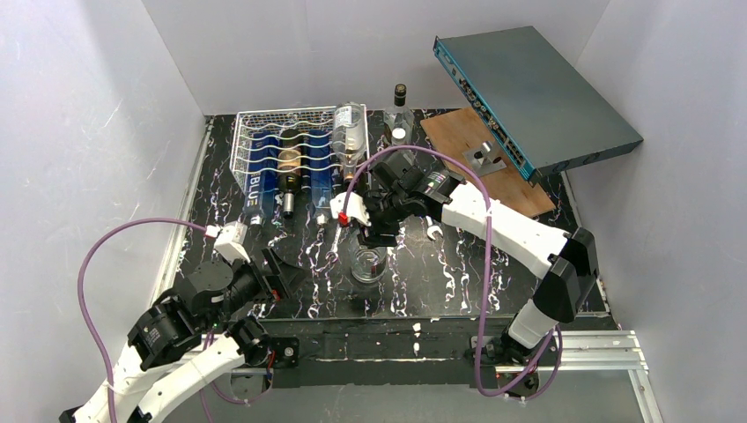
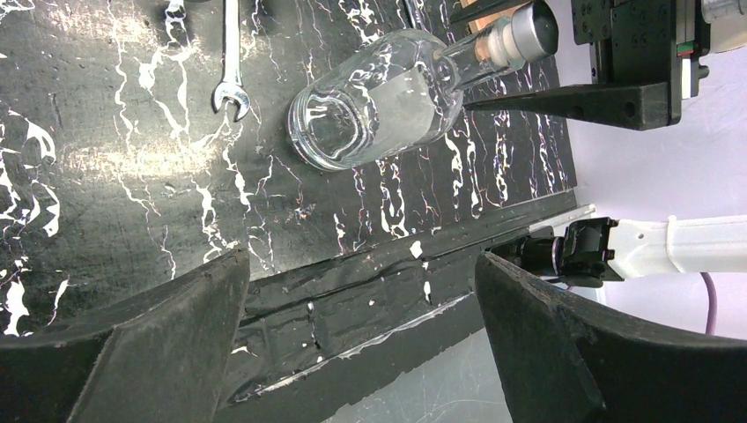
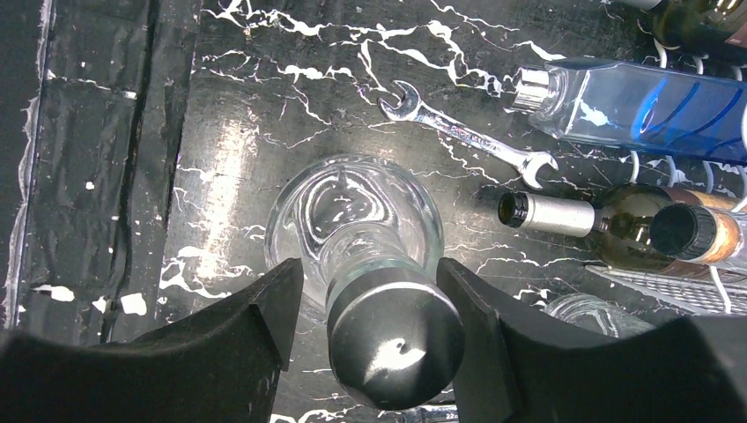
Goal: Take the wine bottle off the wine rack
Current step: Move the wine bottle to the center of the board.
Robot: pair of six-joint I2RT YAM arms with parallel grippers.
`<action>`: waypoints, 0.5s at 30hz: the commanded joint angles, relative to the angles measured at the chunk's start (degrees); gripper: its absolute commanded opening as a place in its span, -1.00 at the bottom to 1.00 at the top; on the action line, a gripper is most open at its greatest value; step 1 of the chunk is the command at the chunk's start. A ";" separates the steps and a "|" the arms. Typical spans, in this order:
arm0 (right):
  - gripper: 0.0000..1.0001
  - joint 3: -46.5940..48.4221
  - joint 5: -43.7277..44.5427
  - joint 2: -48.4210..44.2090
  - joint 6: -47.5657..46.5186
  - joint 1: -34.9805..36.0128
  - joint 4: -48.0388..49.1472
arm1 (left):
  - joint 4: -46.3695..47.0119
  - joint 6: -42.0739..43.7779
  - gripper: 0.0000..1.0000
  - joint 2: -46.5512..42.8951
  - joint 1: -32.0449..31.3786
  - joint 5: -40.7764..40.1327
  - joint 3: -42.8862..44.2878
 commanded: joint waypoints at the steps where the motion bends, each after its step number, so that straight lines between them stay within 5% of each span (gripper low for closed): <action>1: 0.29 -0.44 -0.88 0.19 1.87 0.34 2.18 | -0.58 -0.23 0.99 0.63 0.26 -0.91 -0.55; 6: 0.09 -0.66 -0.98 0.26 2.17 0.30 2.50 | -0.56 -0.30 0.99 0.83 0.26 -0.82 -0.47; 15: -0.74 -1.74 -2.47 -3.00 1.28 -1.97 1.42 | -0.55 -0.48 0.99 1.08 0.24 -0.48 -0.33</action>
